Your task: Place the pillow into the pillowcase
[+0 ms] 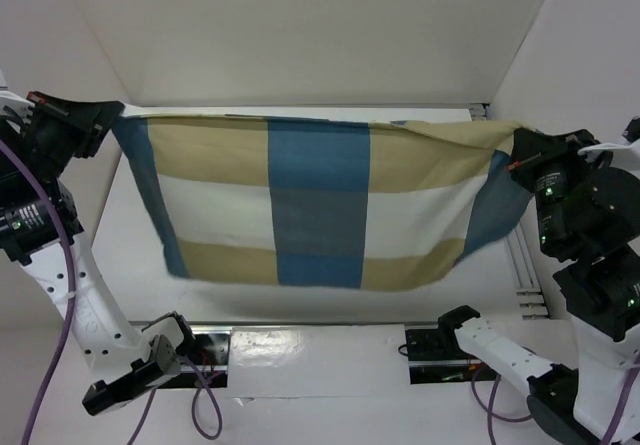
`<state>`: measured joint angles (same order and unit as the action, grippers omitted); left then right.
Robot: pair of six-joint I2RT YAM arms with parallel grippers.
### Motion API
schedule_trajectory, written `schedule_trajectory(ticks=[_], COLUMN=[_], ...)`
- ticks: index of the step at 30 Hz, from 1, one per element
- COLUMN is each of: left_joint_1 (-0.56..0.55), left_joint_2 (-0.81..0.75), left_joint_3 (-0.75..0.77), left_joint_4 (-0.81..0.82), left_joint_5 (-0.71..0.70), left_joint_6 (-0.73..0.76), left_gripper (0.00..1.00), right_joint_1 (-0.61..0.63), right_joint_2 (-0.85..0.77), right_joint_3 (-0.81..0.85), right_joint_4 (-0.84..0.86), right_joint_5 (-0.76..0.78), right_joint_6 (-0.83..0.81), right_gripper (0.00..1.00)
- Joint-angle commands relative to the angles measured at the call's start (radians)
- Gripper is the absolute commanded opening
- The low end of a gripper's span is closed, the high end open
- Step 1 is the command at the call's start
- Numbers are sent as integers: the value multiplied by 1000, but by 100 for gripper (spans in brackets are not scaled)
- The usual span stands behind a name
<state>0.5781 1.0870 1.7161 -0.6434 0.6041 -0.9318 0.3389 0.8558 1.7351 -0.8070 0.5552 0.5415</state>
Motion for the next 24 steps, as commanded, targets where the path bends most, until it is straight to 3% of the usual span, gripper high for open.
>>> schedule_trajectory(ticks=[1, 4, 7, 10, 11, 12, 13, 15, 16, 17, 24], left_joint_1=[32, -16, -139, -250, -271, -303, -316, -328, -328, -339, -417], left_joint_2=[27, 54, 138, 253, 358, 413, 466, 600, 622, 622, 394], left_joint_3=[-35, -148, -233, -216, -187, -123, -81, 58, 88, 97, -61], left_joint_4=[76, 165, 246, 289, 274, 258, 239, 104, 67, 42, 13], left_joint_5=[-41, -30, -139, -214, -227, -246, -247, -256, -256, -256, -248], left_joint_6=[-18, -18, 5, 57, 71, 88, 129, 177, 201, 241, 347], left_gripper=[0, 0, 0, 0, 0, 12, 51, 72, 74, 79, 79], right_joint_1=[99, 190, 190, 190, 181, 152, 41, -67, -110, -133, -164], right_joint_2=[12, 49, 149, 309, 357, 408, 511, 595, 664, 683, 576], right_joint_3=[-37, -167, -299, -362, -362, -362, -327, -295, -245, -229, -367], right_joint_4=[-49, 9, 104, 268, 345, 373, 382, 382, 367, 329, 373], right_joint_5=[268, 305, 305, 328, 337, 303, 150, -56, -187, -207, -252], right_joint_6=[-14, 21, 8, -56, -77, -98, -109, -109, -85, -84, -94], right_gripper=[0, 0, 0, 0, 3, 39, 61, 88, 98, 100, 100])
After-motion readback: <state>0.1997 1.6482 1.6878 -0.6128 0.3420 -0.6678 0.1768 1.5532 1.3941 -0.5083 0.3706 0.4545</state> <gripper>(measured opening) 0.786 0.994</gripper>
